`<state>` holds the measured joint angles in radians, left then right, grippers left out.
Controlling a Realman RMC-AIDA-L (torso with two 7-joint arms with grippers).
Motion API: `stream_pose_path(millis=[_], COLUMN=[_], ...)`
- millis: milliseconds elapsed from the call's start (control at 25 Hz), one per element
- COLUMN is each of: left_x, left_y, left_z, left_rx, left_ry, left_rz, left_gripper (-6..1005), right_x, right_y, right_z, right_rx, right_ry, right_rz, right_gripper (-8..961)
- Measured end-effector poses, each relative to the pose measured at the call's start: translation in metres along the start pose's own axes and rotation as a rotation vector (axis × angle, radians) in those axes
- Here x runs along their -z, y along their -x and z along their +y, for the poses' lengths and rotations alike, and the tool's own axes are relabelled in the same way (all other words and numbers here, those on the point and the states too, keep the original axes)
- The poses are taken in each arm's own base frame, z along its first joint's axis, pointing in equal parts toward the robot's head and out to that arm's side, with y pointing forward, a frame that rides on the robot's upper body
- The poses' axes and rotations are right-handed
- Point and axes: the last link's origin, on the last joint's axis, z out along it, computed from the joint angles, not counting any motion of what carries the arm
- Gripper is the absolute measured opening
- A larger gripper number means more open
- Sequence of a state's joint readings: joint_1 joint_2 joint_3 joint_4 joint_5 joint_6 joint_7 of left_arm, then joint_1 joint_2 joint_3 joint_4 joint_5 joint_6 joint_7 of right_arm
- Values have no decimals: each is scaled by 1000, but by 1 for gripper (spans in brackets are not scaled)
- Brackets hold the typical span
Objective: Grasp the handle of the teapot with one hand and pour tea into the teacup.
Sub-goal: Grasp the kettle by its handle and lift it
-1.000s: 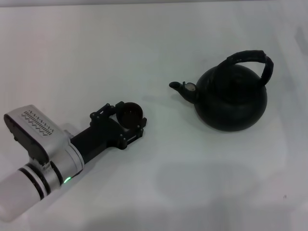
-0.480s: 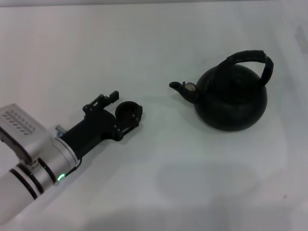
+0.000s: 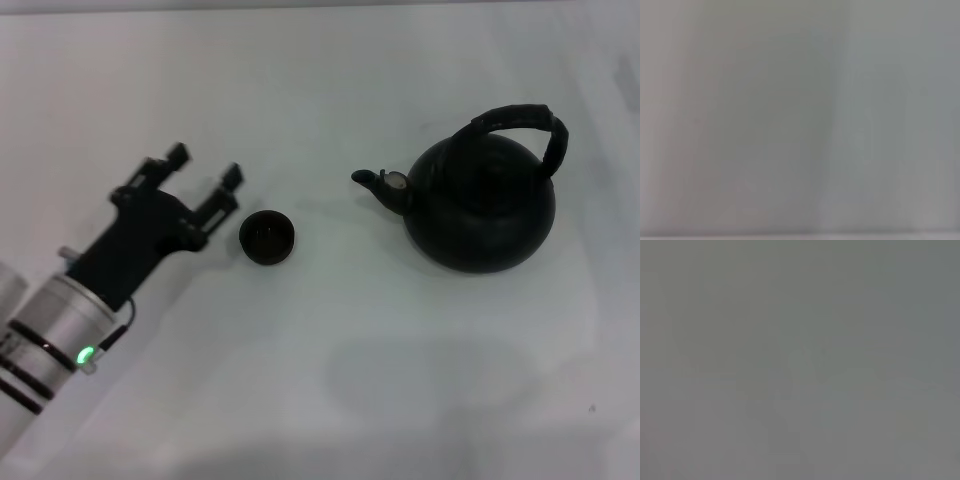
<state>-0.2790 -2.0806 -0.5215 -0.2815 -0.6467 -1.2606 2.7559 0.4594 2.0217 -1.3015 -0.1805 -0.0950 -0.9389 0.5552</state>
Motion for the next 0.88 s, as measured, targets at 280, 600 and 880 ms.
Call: stream_pose_path(millis=[280, 600, 880], left_x=[26, 65, 81], left_y=[-6, -9, -10], left_z=[-38, -89, -107], left_rx=[62, 100, 132], left_ry=[-260, -587, -727], left_rz=[86, 138, 161], left_gripper=[745, 741, 737], right_x=[12, 52, 76], right_y=[-6, 15, 44], right_z=[-3, -16, -15], right_rx=[-76, -66, -40], right_ry=[34, 166, 318], right_rz=[30, 23, 271], right_gripper=[836, 836, 836])
